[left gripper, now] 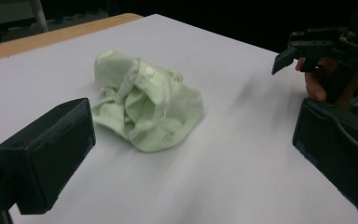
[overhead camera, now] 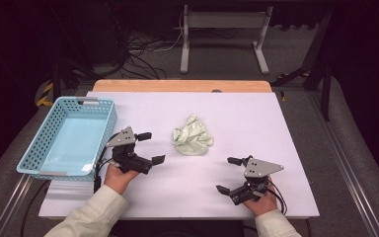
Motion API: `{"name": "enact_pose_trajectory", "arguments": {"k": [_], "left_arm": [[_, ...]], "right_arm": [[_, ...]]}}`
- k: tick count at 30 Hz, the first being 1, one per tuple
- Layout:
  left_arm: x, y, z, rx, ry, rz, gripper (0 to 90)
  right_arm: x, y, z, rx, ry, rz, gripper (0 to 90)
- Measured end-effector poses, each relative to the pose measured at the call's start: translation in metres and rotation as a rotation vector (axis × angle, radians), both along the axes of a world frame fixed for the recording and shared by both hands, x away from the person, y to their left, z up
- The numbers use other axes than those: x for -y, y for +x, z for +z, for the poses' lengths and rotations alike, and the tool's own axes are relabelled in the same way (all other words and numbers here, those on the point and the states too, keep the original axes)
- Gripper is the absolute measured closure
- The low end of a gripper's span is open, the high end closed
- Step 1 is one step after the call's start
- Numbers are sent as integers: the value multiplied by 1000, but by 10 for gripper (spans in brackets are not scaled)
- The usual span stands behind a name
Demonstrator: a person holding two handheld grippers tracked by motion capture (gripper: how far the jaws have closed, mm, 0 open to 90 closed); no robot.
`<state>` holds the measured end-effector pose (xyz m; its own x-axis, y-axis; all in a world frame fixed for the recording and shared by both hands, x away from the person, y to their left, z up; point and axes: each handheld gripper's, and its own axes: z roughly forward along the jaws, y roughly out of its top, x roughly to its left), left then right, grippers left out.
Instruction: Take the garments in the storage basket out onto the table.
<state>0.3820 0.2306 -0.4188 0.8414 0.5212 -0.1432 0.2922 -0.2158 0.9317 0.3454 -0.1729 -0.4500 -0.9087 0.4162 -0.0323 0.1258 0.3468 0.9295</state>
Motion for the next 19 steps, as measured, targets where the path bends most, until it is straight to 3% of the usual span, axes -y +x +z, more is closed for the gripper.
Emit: {"name": "enact_pose_trajectory", "arguments": {"k": [10,12,14,19], "left_arm": [[-29,-27,-34,-10,19,11,1],[-32,-28,-36,-11,14,26,2],[-30,-28,-36,15,10,37,1],[-25,-30,-37,40,44,35,4]], "right_arm": [[0,0,0,-4,-4,0,16],[0,0,0,-4,-4,1,16],[0,0,0,-5,-6,0,16],[0,0,0,-7,-4,4,16]]}}
